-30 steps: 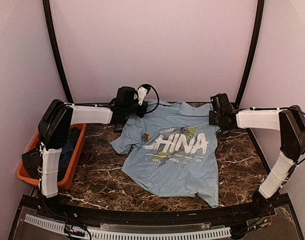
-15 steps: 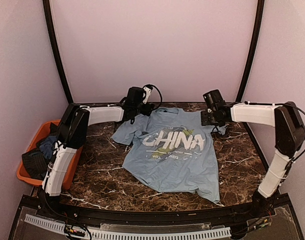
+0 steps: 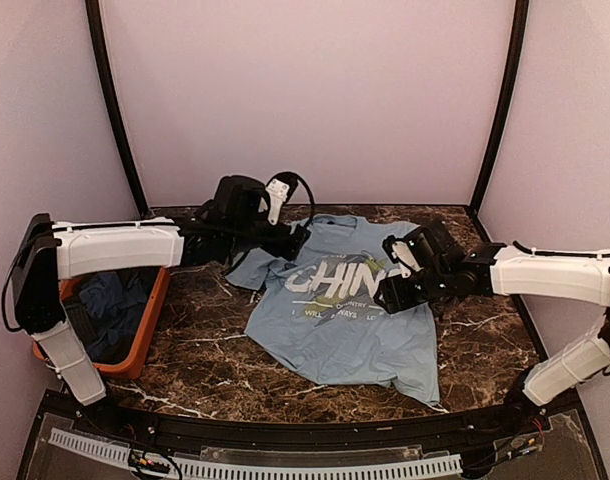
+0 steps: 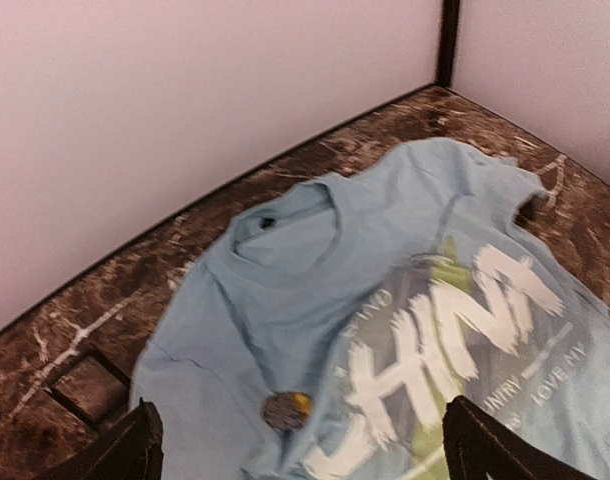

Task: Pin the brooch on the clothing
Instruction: Smooth out the clothing with brooches at the center of the board.

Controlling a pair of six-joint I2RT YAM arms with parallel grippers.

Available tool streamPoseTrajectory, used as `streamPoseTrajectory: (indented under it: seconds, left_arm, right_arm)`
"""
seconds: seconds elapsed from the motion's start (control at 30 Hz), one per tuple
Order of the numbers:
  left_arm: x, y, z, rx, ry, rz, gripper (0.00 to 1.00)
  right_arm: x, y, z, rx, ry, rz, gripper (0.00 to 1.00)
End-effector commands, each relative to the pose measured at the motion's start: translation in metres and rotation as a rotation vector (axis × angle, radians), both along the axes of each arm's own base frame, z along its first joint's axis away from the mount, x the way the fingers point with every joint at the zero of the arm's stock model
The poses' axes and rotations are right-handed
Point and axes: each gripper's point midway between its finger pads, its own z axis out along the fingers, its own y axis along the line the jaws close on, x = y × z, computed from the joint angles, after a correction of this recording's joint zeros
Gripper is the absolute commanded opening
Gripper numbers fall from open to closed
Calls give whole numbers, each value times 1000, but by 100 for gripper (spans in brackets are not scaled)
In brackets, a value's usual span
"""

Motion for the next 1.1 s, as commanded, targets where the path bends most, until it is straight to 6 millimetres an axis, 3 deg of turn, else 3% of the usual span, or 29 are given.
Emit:
streamPoseTrajectory:
  seconds: [0.0,0.07,0.17,0.33,0.4,0.43,0.5,0.63,0.8,1.07]
  left_arm:
    - [-84,9,-97,81,244,-44,93]
    - [-102,10,-121,105,294,-47,89]
    - [-113,5,-139,122,332,-46,86]
    - [-105,-7,-156,179,329,-30,86]
    - [-98,-13,-157,196,317,-29,86]
    - [-97,-14,-158,205,318,-29,85]
    - [-93,-21,-162,224,328,-39,82]
    - [-99,-24,-188,296,409,-49,78]
    - [-124,-14,-212,346,529,-69,71]
    - [-187,-10,-233,391,735,-172,62]
  right_arm:
    - [6,-3,-4,-9,25,-56,66]
    - [30,-8,6,-23,2,-114,66]
    - [81,-24,18,24,7,-227,63]
    - [170,-38,26,88,16,-304,45]
    - [195,-29,22,96,34,-278,38]
    - [212,-22,31,105,17,-263,34]
    - [232,-11,6,82,63,-246,27]
    - [256,3,-35,78,140,-242,16]
    - [269,2,-77,53,191,-288,14]
    - [284,-23,-100,25,204,-371,15]
